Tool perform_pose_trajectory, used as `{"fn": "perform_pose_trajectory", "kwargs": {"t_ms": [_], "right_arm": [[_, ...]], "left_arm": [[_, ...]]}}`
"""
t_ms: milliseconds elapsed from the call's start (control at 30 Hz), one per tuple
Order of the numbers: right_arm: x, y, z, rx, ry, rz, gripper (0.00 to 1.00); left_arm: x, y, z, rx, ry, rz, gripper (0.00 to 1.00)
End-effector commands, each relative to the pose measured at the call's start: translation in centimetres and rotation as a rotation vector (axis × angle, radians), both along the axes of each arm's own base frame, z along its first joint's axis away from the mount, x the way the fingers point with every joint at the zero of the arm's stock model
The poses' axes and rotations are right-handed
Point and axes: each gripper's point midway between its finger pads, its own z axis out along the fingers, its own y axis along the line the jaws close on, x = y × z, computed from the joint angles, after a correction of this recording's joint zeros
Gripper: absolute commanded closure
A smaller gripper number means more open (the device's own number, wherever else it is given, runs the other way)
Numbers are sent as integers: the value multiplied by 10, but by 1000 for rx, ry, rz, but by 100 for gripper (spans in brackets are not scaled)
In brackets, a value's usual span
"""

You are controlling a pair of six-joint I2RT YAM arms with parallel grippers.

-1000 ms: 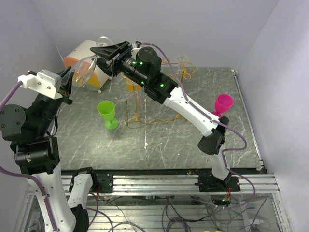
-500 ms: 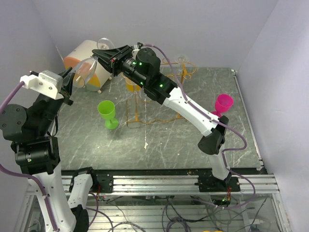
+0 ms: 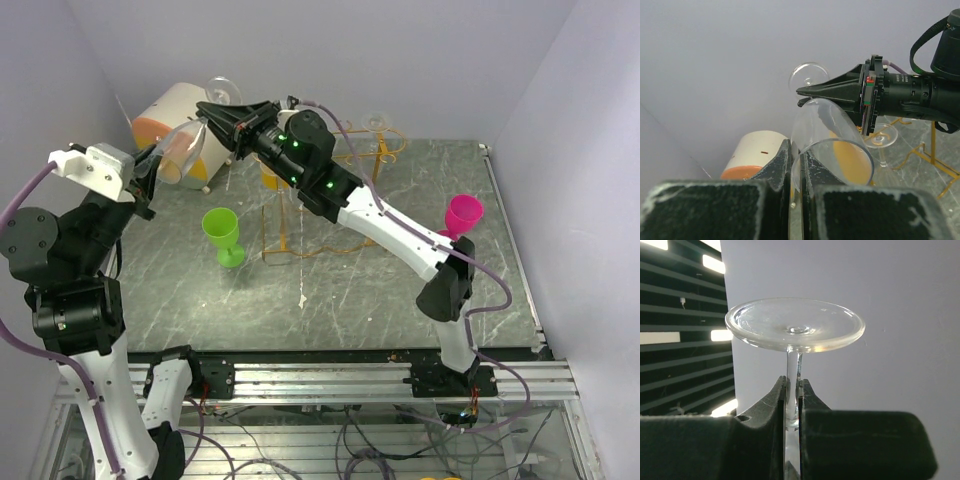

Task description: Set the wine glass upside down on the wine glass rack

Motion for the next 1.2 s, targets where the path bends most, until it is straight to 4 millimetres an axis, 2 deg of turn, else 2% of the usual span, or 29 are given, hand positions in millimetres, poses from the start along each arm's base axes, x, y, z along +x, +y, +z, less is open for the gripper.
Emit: {"fn": "perform_pose_trajectory", "kwargs": {"t_ms": [0,67,267,333,500,700,800,967,1033,1167], "right_arm": [[-8,-27,33,84,-146,-70,100],[-6,-35,33,97,-168,-91,100],[13,-56,30,76,-203,-148,100],[19,-59,27,41,-210,-169,100],[30,-71,25,7,-220,-220,100],[38,-85,26,-11,-278,-241,100],[37,-100,33,-22,-333,-265,100],[20,-123,59,-132,-483,-335,100],[11,-132,64,-200,-560,-365,100],[-10,-154,64,-343,-699,-408,100]], "left_arm": [[-15,-21,-7,-7,36,-118,87],[-16,-21,-11,-6,47,-118,81],[-18,-22,-19,-10,82,-123,33],[-19,-23,-21,-17,88,-129,25],[-22,-25,-25,-18,108,-140,18],[-32,-36,-17,-19,149,-202,15],[-27,-28,-10,-35,152,-148,15],[-7,-4,-4,-69,171,-17,16],[1,2,-6,-74,187,14,16],[25,17,-23,-113,237,75,18]]}}
